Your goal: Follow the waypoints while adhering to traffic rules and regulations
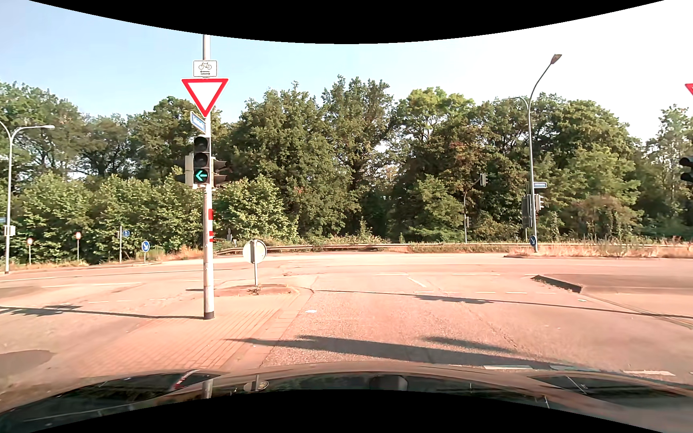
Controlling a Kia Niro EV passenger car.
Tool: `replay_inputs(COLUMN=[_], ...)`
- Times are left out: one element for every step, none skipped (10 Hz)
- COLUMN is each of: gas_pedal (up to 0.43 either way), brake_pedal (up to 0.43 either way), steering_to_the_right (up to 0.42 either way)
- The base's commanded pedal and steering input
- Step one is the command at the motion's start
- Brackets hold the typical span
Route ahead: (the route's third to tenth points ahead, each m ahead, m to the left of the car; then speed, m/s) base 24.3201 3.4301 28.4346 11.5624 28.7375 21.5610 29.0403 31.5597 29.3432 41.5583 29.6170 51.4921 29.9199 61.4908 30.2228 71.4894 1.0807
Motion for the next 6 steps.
replay_inputs(gas_pedal=[0.287, 0.287, 0.287, 0.287, 0.287, 0.287], brake_pedal=[0.000, 0.000, 0.000, 0.000, 0.000, 0.000], steering_to_the_right=[-0.001, -0.001, -0.001, -0.001, -0.001, -0.001])
